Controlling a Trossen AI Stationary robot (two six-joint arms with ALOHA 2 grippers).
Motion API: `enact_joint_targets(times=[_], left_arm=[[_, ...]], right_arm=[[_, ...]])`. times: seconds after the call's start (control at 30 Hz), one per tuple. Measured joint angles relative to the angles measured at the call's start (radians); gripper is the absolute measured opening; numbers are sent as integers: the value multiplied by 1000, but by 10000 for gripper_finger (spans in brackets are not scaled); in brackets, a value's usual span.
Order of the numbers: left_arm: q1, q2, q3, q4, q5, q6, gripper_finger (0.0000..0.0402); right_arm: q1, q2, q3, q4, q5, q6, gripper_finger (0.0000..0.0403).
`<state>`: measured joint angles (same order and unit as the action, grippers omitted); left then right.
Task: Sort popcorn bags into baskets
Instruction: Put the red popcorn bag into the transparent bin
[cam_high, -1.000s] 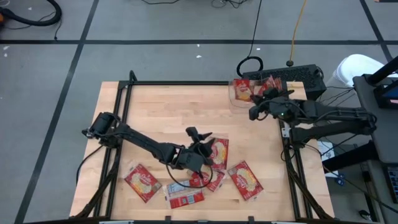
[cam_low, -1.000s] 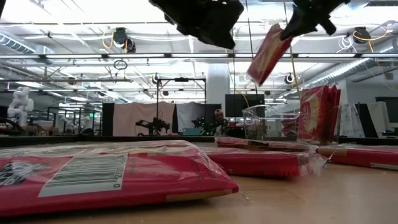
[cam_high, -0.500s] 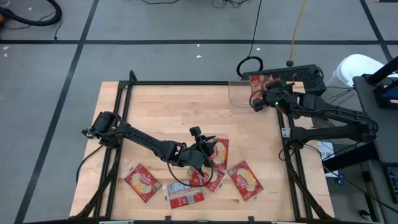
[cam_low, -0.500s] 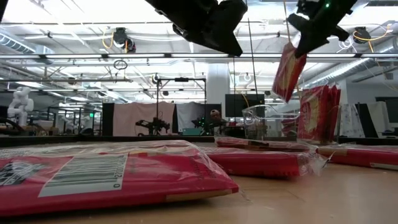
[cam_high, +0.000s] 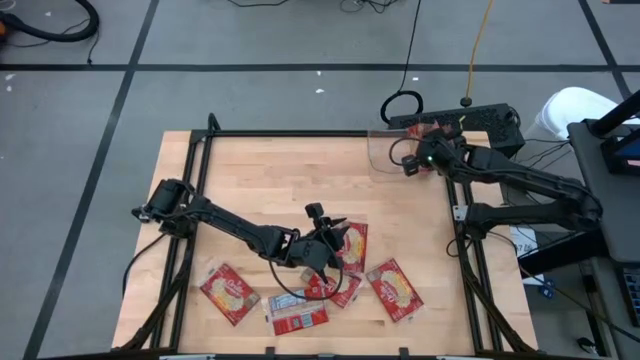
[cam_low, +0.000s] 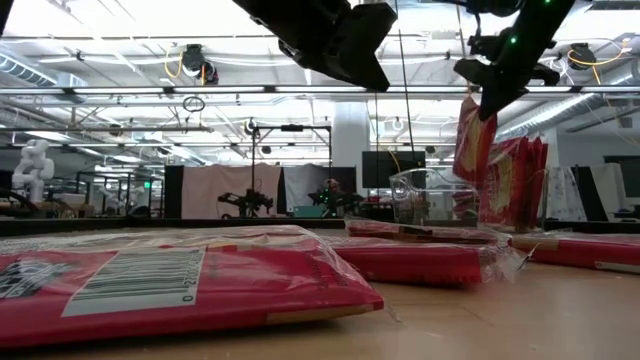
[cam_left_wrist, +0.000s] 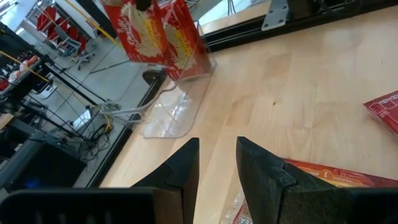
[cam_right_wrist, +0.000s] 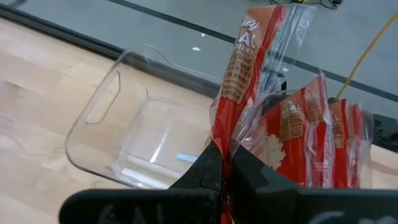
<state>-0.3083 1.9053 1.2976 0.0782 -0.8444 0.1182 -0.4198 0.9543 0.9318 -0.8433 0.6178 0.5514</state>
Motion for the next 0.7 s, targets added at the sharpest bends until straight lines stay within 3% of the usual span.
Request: enact_joint_targets(times=[0.43,0.57,0.7], left_arm=[[0,0,0,0,17,-2,113],[0,0,0,0,18,-4,113],[0,1,0,0,17,-5,113]], right_arm=[[-45,55,0,-36,-58,8,0],[-74,63,-1,-47,-152,2,0],[-92,69,-1,-53,-177,-4,0]])
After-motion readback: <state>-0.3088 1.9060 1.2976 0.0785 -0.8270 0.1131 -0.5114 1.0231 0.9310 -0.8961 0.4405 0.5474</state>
